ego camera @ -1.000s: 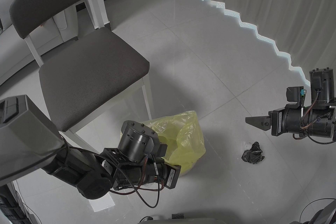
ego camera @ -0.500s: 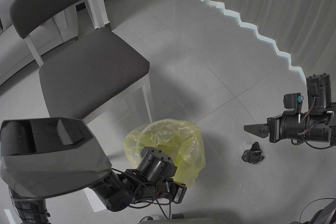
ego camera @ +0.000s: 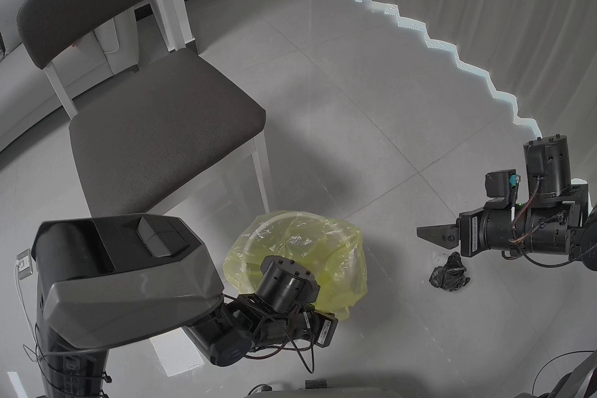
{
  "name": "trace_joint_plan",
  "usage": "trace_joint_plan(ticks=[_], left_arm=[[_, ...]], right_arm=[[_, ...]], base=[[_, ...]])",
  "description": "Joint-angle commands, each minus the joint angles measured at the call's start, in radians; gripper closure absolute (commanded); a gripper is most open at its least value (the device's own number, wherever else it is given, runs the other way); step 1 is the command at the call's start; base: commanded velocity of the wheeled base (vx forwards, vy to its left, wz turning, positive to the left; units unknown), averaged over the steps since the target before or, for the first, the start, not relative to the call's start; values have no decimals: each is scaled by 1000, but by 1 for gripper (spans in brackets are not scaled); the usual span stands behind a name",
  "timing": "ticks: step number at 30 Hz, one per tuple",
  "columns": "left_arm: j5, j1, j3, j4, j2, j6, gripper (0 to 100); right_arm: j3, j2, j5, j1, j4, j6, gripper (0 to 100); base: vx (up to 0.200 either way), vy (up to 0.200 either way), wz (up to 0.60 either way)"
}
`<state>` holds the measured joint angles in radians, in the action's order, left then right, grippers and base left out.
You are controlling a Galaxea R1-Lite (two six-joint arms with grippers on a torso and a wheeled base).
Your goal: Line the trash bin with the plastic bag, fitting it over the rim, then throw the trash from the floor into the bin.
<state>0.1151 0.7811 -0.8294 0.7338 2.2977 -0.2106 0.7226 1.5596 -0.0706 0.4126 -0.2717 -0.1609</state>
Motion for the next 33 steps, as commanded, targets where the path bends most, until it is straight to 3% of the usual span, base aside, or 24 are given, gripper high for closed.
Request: trace_joint_plan(ticks=[1, 5, 6, 10, 20, 27, 29, 30, 33], left_arm=[[3, -9, 4, 1, -10, 0, 100], [-2, -6, 18, 1, 2, 0, 100], [-2, -6, 18, 1, 2, 0, 0], [-8, 1, 22, 2, 3, 2, 0], [-17, -13, 170, 4, -254, -4, 0], [-26, -240, 182, -5, -369, 16, 0], [-28, -253, 182, -5, -369, 17, 0], [-46, -295, 188, -5, -357, 39, 0], [-101, -330, 200, 9, -337, 62, 0]], right_arm=[[0, 45, 0, 6, -30, -2, 0], [-5, 51, 0, 8, -41, 0, 0], [-5, 51, 0, 8, -41, 0, 0], [-6, 66, 2, 6, -41, 0, 0], [17, 117, 2, 22, -47, -3, 0], [156, 290, 54, 157, -92, -8, 0], [175, 309, 68, 166, -90, -6, 0], [248, 387, 109, 195, -77, 3, 0], [339, 468, 141, 221, -34, 30, 0]], base=[[0, 0, 0], [0, 0, 0], [0, 0, 0], [0, 0, 0], [0, 0, 0], [0, 0, 0], [0, 0, 0], [0, 0, 0], [0, 0, 0]])
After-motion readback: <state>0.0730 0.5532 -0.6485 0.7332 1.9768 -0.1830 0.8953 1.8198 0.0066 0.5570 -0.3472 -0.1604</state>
